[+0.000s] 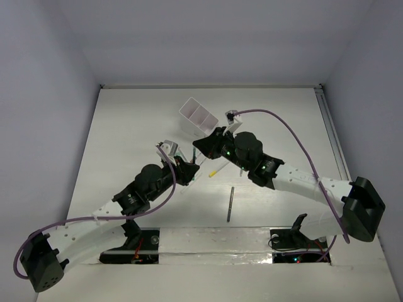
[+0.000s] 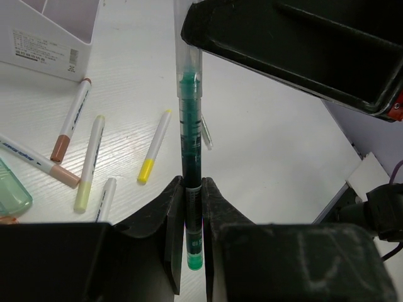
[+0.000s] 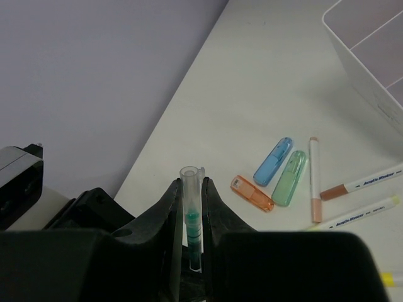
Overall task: Sort the stationery into containers
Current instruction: Close the pen cap on the pen.
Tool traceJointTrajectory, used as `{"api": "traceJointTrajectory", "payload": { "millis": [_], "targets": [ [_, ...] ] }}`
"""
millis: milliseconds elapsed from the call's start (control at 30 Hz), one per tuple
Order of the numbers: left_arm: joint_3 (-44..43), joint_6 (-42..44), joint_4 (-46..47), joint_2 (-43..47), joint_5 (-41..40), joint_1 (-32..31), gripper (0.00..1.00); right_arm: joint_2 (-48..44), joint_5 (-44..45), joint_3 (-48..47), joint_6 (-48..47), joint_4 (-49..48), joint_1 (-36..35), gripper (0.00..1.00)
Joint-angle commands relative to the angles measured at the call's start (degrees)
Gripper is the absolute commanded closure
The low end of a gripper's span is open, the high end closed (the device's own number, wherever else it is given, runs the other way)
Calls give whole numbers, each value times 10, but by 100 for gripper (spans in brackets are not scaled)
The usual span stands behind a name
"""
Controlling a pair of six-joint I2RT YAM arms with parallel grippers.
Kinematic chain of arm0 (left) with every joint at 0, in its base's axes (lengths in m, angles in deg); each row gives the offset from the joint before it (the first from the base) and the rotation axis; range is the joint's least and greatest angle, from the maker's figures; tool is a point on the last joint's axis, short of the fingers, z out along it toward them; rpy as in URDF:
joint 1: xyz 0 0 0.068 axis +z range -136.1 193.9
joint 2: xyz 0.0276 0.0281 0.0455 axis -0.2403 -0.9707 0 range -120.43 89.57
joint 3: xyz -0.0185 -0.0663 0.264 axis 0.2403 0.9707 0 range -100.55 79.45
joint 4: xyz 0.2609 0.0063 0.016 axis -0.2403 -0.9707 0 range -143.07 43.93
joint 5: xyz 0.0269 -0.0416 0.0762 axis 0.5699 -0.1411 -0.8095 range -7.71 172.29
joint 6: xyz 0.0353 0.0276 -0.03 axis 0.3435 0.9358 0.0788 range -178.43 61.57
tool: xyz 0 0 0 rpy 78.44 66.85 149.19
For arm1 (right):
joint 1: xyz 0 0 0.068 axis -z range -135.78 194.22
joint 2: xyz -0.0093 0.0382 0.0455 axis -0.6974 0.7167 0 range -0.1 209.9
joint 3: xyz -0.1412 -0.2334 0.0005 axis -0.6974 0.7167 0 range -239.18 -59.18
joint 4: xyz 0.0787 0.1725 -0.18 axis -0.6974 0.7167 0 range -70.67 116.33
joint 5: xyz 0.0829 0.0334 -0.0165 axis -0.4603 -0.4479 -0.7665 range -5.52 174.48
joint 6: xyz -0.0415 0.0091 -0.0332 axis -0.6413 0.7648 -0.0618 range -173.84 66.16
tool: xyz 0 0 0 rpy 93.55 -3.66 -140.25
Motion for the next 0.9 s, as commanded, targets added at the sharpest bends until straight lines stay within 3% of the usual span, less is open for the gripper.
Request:
{"api": "traceJointTrajectory", "payload": {
  "millis": [0, 867],
  "targets": [
    [-53, 18, 57, 19, -47, 12, 100, 8, -74, -10, -9, 69, -12, 100],
    [-90, 23, 46, 35, -21, 55, 100, 47, -145, -18, -33, 146, -12, 100]
  ]
}}
